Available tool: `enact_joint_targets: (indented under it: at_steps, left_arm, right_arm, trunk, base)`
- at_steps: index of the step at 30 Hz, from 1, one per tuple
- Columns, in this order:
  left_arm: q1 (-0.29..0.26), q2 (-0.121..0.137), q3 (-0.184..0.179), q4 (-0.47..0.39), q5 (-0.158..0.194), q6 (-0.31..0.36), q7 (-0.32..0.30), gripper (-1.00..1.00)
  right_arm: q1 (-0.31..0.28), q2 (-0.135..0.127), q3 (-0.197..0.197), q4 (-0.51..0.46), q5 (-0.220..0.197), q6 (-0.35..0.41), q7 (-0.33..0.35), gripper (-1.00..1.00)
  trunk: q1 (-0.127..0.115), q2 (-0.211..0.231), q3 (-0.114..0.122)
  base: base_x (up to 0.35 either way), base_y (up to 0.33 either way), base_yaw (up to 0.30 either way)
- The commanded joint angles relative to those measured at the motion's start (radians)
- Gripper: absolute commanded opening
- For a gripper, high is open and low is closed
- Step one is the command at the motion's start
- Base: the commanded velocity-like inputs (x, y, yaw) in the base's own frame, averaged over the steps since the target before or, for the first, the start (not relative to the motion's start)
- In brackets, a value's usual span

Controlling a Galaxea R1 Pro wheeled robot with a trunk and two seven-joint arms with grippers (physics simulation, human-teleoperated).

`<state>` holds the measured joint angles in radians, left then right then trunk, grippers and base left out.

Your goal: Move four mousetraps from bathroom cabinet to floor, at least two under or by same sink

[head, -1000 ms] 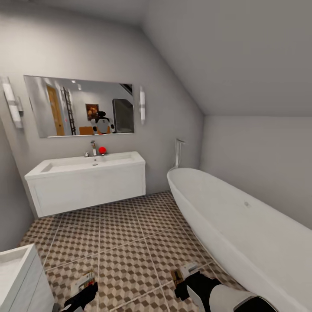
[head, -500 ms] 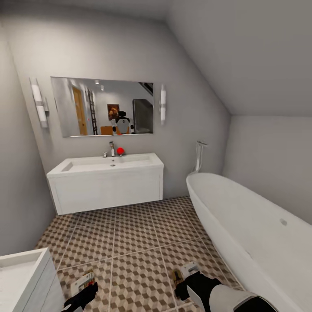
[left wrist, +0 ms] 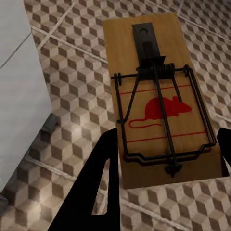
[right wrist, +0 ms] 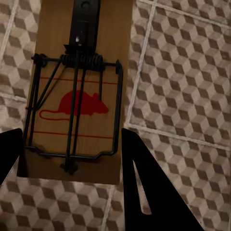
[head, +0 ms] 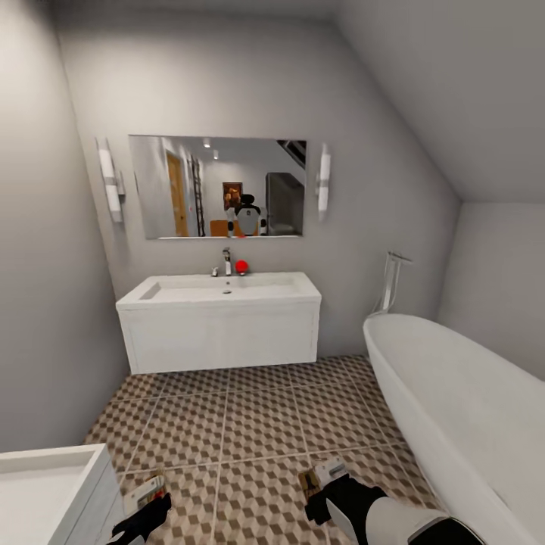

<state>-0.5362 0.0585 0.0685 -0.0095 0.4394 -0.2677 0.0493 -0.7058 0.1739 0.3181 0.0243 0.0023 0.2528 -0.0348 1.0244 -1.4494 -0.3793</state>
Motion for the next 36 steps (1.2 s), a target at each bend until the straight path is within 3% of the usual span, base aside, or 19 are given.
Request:
enact_joint_targets:
  at_steps: [1,36]
  left_arm:
    - [-0.001,0.000,0.007,0.000,-0.010,-0.002,0.006,-1.00]
    - [-0.001,-0.002,0.005,0.000,-0.011,-0.002,0.006,-1.00]
  right_arm:
    - [-0.001,0.001,0.004,0.002,-0.004,0.001,-0.001,-1.00]
    - [-0.001,0.001,0.003,0.002,-0.004,-0.001,-0.007,-1.00]
  trunk:
    - [0.001,-0.001,-0.001]
    - [0.001,-0.001,-0.001]
  base:
    - [0.323,0.000,0.272]
    - [0.321,0.000,0.025]
